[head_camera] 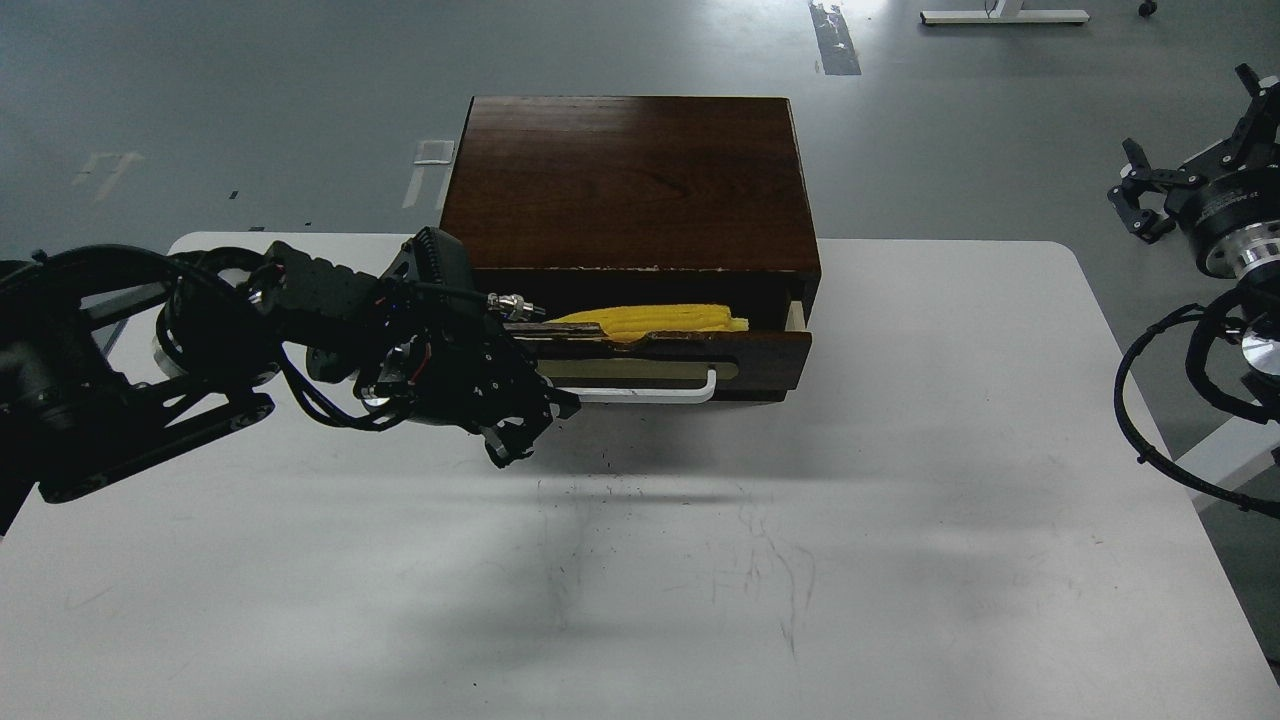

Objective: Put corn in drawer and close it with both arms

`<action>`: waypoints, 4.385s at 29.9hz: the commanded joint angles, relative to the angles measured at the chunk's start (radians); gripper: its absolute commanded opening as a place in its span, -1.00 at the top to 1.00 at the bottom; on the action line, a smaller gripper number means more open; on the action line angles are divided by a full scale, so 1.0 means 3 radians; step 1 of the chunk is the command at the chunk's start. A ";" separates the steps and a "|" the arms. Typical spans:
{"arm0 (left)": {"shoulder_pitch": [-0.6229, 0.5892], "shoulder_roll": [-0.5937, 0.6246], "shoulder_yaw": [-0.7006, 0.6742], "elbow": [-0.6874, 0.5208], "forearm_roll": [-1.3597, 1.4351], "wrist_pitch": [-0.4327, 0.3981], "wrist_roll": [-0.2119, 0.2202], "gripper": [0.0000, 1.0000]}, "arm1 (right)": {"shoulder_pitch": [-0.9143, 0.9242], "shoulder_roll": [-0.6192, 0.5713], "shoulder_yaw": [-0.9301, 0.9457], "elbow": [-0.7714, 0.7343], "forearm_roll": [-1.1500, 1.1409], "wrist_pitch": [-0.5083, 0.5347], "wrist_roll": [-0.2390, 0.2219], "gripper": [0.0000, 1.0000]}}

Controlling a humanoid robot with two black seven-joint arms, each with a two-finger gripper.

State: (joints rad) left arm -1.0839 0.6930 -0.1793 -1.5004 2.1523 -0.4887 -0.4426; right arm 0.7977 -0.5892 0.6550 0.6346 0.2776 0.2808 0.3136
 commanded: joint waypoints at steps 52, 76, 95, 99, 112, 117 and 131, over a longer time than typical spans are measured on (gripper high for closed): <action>-0.0099 -0.0265 0.0005 0.0578 -0.0001 0.0294 0.0003 1.00 | 0.0010 -0.0010 0.0015 -0.0014 -0.0005 -0.0005 0.0003 -1.00; -0.0166 -0.0331 0.0005 0.0670 -0.0072 0.0300 -0.0002 1.00 | 0.0010 -0.0010 0.0031 -0.0014 0.0000 -0.0005 0.0003 -1.00; -0.0667 0.0103 -0.0169 0.0639 -0.2594 0.0294 -0.0028 1.00 | 0.0035 -0.0040 0.0041 -0.0009 -0.0005 -0.0021 0.0003 -1.00; -0.0652 0.0185 -0.0369 0.0814 -0.3805 0.0284 -0.0018 0.75 | 0.0046 -0.0046 0.0041 0.0002 0.0000 -0.0005 0.0008 -1.00; -0.0110 0.0308 -0.0517 0.2061 -0.7363 0.0305 -0.0054 -0.94 | 0.0128 -0.0040 0.0046 -0.0009 0.0000 -0.0046 -0.0013 -1.00; 0.0222 0.0191 -0.0691 0.2633 -0.7854 0.0203 -0.0018 -0.94 | 0.0179 0.0011 0.0158 0.0012 0.0010 -0.0021 0.0008 -1.00; 0.1010 0.0032 -0.1253 0.2823 -0.8402 0.0000 0.0003 -0.95 | 0.0158 0.0287 0.0388 0.0027 0.0031 0.0102 -0.0038 -1.00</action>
State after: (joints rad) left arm -0.8049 0.7074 -0.5431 -0.6547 -0.3673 -0.4886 -0.4421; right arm 0.8536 -0.5203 0.7492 0.6454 0.2862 0.3053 0.3034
